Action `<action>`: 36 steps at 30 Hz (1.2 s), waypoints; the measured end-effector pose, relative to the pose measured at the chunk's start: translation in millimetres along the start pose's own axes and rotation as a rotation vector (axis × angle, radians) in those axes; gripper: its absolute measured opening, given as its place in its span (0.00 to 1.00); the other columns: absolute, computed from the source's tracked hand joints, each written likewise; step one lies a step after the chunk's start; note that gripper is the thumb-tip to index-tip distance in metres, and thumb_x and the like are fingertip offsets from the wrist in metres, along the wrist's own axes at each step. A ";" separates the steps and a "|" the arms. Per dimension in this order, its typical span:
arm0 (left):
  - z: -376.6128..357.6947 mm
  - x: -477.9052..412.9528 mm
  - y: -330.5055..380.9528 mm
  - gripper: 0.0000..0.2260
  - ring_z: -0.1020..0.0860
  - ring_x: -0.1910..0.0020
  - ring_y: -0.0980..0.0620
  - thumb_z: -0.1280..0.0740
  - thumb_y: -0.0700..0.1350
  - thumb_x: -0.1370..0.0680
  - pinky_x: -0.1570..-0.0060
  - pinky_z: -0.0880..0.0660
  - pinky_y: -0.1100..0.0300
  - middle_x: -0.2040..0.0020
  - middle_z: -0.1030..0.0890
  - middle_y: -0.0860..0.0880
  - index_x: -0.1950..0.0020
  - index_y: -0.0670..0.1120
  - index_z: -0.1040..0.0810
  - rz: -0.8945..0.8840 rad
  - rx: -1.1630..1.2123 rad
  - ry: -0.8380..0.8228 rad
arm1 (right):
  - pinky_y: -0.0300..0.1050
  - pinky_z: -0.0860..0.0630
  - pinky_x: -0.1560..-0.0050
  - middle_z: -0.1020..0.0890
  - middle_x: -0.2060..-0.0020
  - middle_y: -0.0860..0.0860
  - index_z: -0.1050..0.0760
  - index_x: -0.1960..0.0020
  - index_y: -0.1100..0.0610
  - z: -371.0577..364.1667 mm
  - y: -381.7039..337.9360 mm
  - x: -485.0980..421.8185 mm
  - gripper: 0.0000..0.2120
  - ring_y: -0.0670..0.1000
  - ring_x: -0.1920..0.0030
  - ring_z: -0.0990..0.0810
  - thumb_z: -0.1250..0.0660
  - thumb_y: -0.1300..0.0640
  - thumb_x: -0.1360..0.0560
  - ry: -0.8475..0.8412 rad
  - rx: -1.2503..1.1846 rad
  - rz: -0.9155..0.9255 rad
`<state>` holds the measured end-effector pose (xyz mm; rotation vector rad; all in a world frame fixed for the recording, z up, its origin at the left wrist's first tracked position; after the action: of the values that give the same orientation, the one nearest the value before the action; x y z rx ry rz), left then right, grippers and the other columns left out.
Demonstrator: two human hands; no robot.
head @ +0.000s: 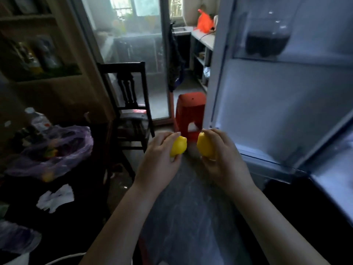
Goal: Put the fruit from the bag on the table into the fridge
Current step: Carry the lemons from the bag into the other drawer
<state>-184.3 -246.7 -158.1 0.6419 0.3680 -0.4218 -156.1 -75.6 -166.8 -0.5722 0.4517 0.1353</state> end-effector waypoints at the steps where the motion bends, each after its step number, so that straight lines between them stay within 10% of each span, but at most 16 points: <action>1: -7.4 3.8 15.8 0.24 0.27 0.40 0.49 0.28 0.40 0.30 0.42 0.31 0.61 0.39 0.26 0.48 0.34 0.46 0.25 -0.025 0.015 -0.021 | 0.43 0.29 0.44 0.32 0.33 0.50 0.35 0.30 0.53 12.5 8.3 12.3 0.32 0.53 0.35 0.31 0.27 0.58 0.31 0.015 0.005 -0.014; 14: -104.0 67.8 222.2 0.24 0.28 0.41 0.51 0.28 0.40 0.30 0.43 0.39 0.71 0.41 0.27 0.50 0.34 0.47 0.26 -0.332 0.184 -0.228 | 0.40 0.34 0.38 0.29 0.35 0.53 0.32 0.32 0.57 184.0 101.4 186.8 0.31 0.55 0.37 0.29 0.28 0.64 0.34 0.190 0.164 -0.291; 26: -183.2 104.4 403.2 0.23 0.28 0.40 0.50 0.29 0.40 0.29 0.44 0.33 0.65 0.40 0.27 0.51 0.35 0.48 0.26 -0.723 0.430 -0.466 | 0.29 0.41 0.38 0.30 0.35 0.51 0.33 0.32 0.56 314.8 149.3 327.9 0.32 0.51 0.36 0.31 0.30 0.66 0.34 0.451 0.352 -0.616; 36: -258.7 128.9 527.8 0.22 0.26 0.43 0.49 0.32 0.44 0.29 0.46 0.27 0.55 0.40 0.28 0.49 0.35 0.47 0.27 -1.130 0.591 -0.700 | 0.39 0.32 0.41 0.30 0.36 0.47 0.34 0.31 0.52 390.0 177.7 430.4 0.30 0.48 0.36 0.31 0.29 0.62 0.31 0.643 0.484 -0.917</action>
<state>129.8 266.4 -147.8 0.7600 -0.1249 -1.8269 330.8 287.3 -156.1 -0.2852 0.7690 -1.0374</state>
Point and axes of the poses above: each hand's wrist, its own x-axis away from the middle knuckle, its own z-axis out of the back of the hand, y = z × x, the point moved 4 cm from there along -x, towards the middle knuckle
